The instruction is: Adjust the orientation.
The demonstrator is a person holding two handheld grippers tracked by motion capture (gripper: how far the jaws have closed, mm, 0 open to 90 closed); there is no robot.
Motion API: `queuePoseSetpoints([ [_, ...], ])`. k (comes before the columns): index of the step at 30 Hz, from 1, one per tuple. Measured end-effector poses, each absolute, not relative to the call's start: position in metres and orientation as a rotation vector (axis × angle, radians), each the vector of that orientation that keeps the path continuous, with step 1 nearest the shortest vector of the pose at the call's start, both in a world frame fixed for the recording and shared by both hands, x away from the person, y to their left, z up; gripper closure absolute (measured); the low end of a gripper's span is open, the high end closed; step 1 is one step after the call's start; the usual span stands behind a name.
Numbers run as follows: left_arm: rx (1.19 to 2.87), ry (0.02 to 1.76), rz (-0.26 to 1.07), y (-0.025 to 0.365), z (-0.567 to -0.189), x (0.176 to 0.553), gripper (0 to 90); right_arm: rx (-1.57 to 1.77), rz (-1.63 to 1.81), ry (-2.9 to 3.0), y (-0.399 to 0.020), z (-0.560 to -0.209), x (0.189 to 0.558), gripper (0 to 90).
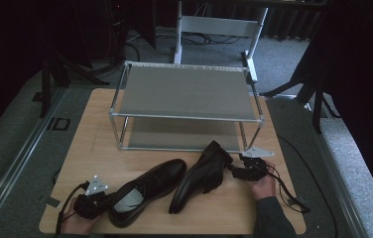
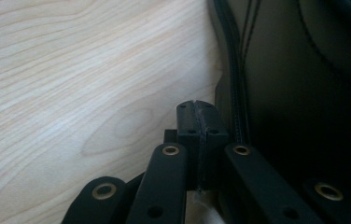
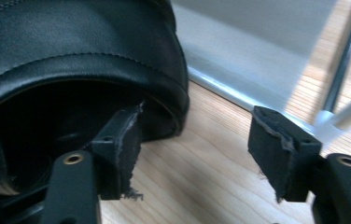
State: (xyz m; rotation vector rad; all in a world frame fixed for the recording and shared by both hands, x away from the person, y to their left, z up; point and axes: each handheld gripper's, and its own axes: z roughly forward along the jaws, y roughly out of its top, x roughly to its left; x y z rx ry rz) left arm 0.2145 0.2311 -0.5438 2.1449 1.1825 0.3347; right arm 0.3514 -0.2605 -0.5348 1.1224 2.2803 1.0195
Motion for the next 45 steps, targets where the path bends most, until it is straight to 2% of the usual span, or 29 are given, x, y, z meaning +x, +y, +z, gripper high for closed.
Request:
queuePoseSetpoints([
  [8, 2.204, 1.125, 0.311, 0.218, -0.546, 0.211, 90.0, 1.094, 1.053, 2.296, -0.253, -0.531, 0.368, 30.7],
  [14, 2.257, 1.026, 0.271, 0.199, -0.547, 0.208, 90.0, 1.011, 1.041, 2.32, -0.244, -0.532, 0.37, 43.6],
  [21, 2.266, 0.973, 0.235, 0.184, -0.548, 0.203, 90.0, 0.992, 1.041, 2.334, -0.243, -0.533, 0.372, 47.5],
  [26, 2.266, 0.913, 0.193, 0.171, -0.549, 0.2, 90.0, 0.972, 1.052, 2.344, -0.241, -0.532, 0.37, 58.5],
  [38, 2.252, 0.908, 0.182, 0.171, -0.55, 0.2, 89.9, 0.963, 1.031, 2.353, -0.242, -0.529, 0.367, 66.6],
  [45, 2.254, 0.902, 0.185, 0.17, -0.55, 0.2, 89.8, 0.95, 0.966, 2.296, -0.248, -0.516, 0.353, 72.2],
])
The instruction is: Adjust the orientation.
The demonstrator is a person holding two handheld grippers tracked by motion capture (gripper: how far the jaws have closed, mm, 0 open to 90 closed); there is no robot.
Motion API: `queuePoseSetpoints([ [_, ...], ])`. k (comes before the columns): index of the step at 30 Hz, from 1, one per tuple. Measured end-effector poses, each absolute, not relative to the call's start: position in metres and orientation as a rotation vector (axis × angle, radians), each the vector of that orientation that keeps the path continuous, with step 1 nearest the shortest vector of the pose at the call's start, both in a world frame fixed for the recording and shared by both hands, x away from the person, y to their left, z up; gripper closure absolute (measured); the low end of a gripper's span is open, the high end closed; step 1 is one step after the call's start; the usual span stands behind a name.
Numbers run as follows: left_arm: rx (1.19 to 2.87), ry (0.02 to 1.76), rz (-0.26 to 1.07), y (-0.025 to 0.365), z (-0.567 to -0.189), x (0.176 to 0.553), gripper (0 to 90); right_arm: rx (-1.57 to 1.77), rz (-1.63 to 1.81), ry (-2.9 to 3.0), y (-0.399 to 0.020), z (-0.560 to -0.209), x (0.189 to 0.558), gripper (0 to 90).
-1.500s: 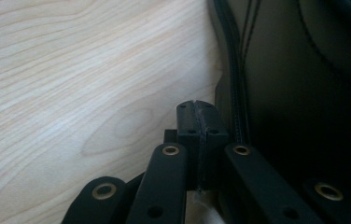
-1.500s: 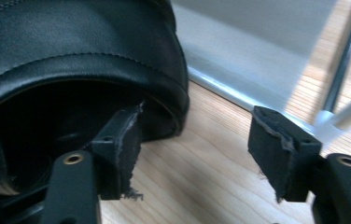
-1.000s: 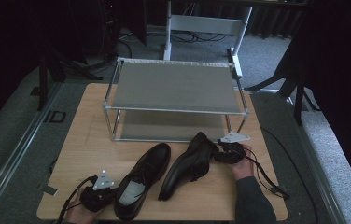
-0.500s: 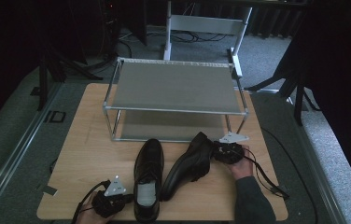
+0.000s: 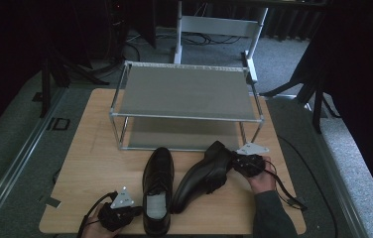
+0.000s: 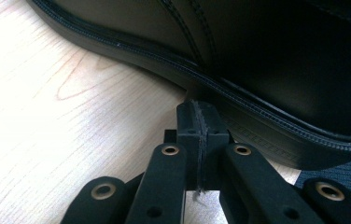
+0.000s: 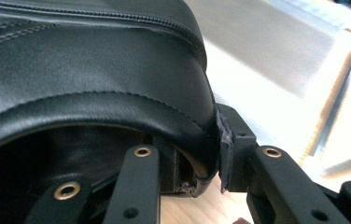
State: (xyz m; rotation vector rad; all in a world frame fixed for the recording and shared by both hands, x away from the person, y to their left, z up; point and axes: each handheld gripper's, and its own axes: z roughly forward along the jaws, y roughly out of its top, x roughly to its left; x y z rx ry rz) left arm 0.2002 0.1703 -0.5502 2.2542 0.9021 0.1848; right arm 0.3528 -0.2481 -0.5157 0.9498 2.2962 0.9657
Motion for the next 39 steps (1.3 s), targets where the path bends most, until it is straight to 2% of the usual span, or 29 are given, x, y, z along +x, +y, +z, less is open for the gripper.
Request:
queuePoseSetpoints([
  [22, 2.284, 0.82, 0.195, 0.151, -0.55, 0.2, 89.5, 1.339, 0.712, 2.124, -0.322, -0.485, 0.307, 74.4],
  [29, 2.293, 0.775, 0.19, 0.137, -0.551, 0.202, 87.5, 1.333, 0.793, 2.147, -0.325, -0.485, 0.317, 65.0],
  [39, 2.289, 0.765, 0.186, 0.134, -0.551, 0.203, 86.5, 1.359, 0.787, 2.138, -0.307, -0.476, 0.341, 69.6],
])
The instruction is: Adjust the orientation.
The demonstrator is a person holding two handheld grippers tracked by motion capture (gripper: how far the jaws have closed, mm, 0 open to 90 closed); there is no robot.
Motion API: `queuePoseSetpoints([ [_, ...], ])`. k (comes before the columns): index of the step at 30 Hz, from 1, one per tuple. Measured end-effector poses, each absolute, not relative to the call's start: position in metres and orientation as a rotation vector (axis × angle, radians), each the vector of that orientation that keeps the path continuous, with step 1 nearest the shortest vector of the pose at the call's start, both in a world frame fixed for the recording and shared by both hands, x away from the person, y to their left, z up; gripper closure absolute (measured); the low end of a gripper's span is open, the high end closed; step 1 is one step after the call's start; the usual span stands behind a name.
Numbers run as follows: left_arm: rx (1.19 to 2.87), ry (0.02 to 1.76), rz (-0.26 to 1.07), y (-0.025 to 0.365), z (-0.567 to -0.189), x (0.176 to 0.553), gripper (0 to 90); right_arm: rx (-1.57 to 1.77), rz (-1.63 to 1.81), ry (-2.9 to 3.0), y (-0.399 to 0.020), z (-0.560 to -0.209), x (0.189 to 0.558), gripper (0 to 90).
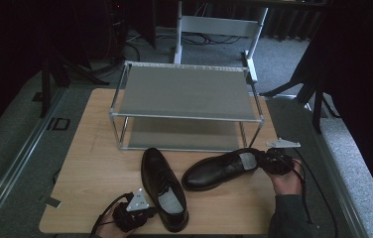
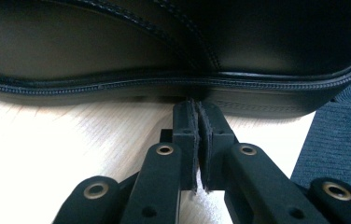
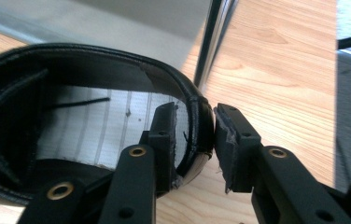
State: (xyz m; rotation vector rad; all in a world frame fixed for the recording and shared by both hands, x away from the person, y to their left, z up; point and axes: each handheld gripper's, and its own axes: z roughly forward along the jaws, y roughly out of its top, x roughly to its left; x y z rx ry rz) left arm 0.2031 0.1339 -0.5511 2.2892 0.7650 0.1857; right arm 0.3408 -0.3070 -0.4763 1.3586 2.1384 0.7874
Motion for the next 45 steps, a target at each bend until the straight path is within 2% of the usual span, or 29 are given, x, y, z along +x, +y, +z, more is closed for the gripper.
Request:
queuePoseSetpoints([
  [5, 2.294, 0.741, 0.174, 0.128, -0.551, 0.205, 86.3, 1.396, 0.704, 2.133, -0.305, -0.474, 0.33, 70.2],
  [12, 2.295, 0.705, 0.155, 0.113, -0.552, 0.21, 85.3, 1.408, 0.689, 2.226, -0.305, -0.463, 0.312, 63.0],
  [16, 2.309, 0.669, 0.15, 0.1, -0.551, 0.216, 85.3, 1.356, 0.721, 2.319, -0.303, -0.456, 0.298, 64.4],
  [19, 2.318, 0.642, 0.147, 0.091, -0.551, 0.221, 85.3, 1.321, 0.803, 2.363, -0.298, -0.456, 0.289, 69.0],
  [23, 2.319, 0.625, 0.14, 0.084, -0.551, 0.224, 85.3, 1.28, 0.958, 2.457, -0.28, -0.466, 0.293, 72.6],
  [26, 2.304, 0.622, 0.129, 0.085, -0.552, 0.224, 83.9, 1.211, 0.912, 2.466, -0.267, -0.468, 0.296, 66.5],
  [30, 2.311, 0.623, 0.141, 0.086, -0.552, 0.223, 81.7, 1.145, 0.887, 2.486, -0.264, -0.467, 0.297, 65.8],
  [33, 2.312, 0.641, 0.176, 0.095, -0.546, 0.222, 79.9, 1.111, 0.779, 2.509, -0.259, -0.476, 0.299, 64.3],
  [36, 2.271, 0.7, 0.221, 0.114, -0.536, 0.224, 78.5, 1.097, 0.785, 2.494, -0.258, -0.476, 0.299, 77.5],
  [40, 2.208, 0.818, 0.3, 0.149, -0.525, 0.235, 75.9, 1.056, 0.843, 2.473, -0.26, -0.476, 0.305, 84.7],
  [45, 2.13, 0.968, 0.381, 0.19, -0.52, 0.25, 71.9, 1.04, 0.948, 2.466, -0.259, -0.479, 0.32, 85.1],
])
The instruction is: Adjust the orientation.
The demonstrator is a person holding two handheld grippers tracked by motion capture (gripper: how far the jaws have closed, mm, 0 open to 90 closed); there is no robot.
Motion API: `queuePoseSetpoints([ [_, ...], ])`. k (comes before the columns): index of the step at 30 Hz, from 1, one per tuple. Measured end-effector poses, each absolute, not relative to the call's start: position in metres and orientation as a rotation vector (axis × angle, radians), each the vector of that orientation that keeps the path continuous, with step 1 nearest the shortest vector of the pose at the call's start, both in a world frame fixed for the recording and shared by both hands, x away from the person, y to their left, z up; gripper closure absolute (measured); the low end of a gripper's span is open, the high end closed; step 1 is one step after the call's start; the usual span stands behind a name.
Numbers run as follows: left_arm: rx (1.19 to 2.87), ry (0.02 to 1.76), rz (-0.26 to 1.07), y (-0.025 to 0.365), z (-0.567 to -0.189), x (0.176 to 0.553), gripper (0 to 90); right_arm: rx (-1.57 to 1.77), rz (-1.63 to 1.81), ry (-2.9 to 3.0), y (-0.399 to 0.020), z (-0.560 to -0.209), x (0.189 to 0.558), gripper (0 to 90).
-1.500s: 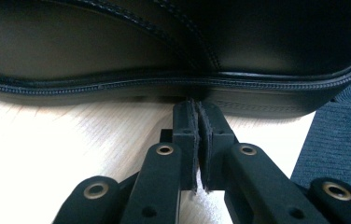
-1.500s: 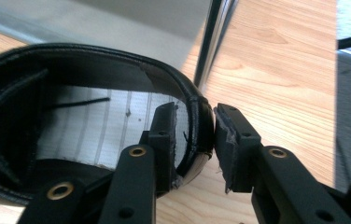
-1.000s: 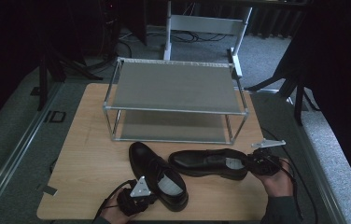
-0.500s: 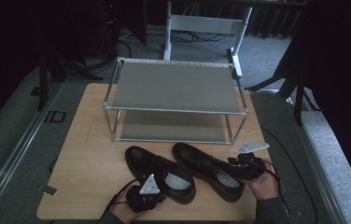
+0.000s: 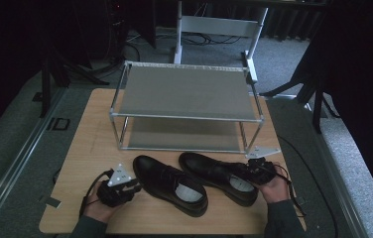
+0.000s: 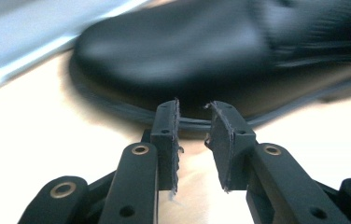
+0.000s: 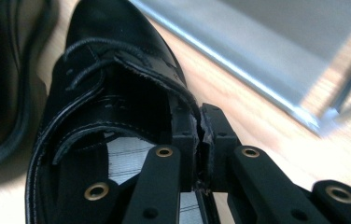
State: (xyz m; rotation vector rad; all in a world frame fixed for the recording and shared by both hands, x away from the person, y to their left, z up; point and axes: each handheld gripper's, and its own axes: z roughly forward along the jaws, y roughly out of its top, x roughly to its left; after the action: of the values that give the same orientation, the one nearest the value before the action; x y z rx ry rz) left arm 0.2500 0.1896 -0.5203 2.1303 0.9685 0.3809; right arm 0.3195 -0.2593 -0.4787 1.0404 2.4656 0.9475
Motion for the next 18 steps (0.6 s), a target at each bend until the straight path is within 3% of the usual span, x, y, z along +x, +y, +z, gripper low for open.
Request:
queuePoseSetpoints([
  [11, 2.053, 1.099, 0.338, 0.221, -0.528, 0.29, 66.9, 0.994, 1.013, 2.449, -0.233, -0.478, 0.347, 83.9],
  [18, 2.112, 1.068, 0.267, 0.213, -0.543, 0.299, 67.8, 0.974, 1.057, 2.364, -0.243, -0.456, 0.317, 60.7],
])
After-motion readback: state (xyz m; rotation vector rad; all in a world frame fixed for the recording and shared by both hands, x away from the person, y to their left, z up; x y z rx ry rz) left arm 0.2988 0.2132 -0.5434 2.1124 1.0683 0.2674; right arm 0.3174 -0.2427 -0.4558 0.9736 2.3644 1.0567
